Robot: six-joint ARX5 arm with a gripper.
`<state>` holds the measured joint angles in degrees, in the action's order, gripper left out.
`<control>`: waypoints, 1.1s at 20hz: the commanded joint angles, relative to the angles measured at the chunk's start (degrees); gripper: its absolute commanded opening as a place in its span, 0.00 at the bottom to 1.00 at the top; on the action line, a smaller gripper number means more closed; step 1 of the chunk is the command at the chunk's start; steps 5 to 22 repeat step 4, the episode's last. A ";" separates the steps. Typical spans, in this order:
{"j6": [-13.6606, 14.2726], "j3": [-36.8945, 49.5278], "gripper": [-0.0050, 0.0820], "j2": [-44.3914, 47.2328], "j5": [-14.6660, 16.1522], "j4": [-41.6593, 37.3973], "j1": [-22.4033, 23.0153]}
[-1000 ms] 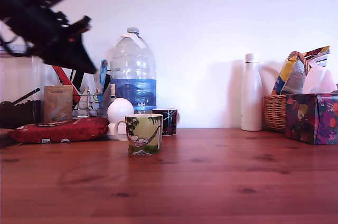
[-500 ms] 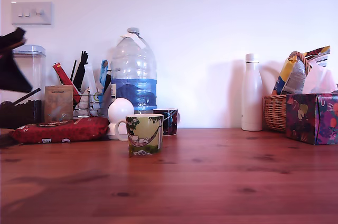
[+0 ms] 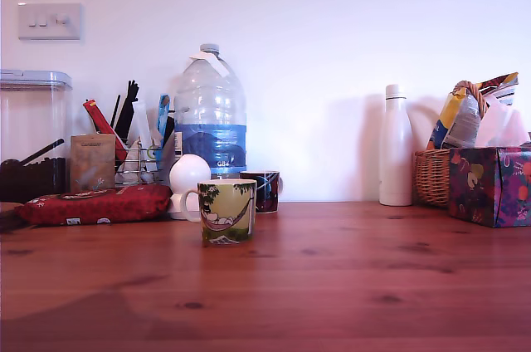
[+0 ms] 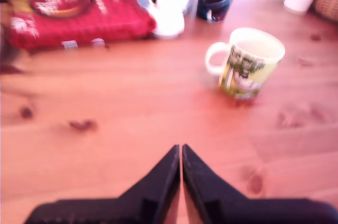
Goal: Pick up the coffee capsules from the table one by one and drop them inside the nearest coffee cup
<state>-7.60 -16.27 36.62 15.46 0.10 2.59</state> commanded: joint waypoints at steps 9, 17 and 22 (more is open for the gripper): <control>-0.35 1.25 0.04 -9.20 -1.27 5.22 -0.07; -0.35 1.25 0.04 -9.20 -1.27 5.22 -0.07; -0.35 1.25 0.04 -9.20 -1.27 5.22 -0.07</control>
